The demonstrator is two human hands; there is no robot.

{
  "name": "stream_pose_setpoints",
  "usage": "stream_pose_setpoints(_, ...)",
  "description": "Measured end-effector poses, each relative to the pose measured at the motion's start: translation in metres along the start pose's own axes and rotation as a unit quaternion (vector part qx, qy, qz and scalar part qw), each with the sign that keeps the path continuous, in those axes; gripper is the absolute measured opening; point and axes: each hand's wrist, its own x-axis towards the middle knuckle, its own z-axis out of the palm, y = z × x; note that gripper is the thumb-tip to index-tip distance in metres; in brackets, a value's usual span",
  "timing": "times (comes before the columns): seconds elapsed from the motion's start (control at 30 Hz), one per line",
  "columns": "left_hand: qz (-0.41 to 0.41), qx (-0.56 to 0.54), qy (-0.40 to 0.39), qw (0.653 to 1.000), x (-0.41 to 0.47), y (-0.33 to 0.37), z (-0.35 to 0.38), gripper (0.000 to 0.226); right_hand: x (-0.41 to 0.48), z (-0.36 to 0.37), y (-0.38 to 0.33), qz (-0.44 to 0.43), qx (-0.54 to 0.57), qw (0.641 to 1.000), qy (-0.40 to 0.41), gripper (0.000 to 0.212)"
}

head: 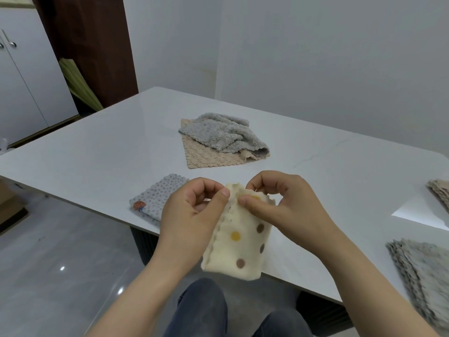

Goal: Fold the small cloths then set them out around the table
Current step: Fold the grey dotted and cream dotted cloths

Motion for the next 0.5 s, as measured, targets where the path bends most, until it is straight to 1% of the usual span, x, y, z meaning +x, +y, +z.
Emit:
stream_pose_setpoints(0.23, -0.025, -0.011, 0.004, 1.000, 0.0025, -0.0025, -0.0027, 0.009, -0.0015, -0.0009, -0.0016, -0.005, 0.013, 1.000, -0.021, 0.014)
stream_pose_setpoints(0.4, -0.022, -0.028, -0.009, 0.999, -0.0003, 0.0018, -0.0033, 0.013, 0.0011, 0.0002, -0.0026, 0.000, 0.016, 1.000, -0.026, 0.014)
stream_pose_setpoints(0.5, -0.026, -0.049, 0.001, 0.998, -0.0019, 0.0039, -0.0039, 0.007, 0.0010, 0.0002, -0.0027, -0.002, 0.021, 0.999, -0.026, 0.013)
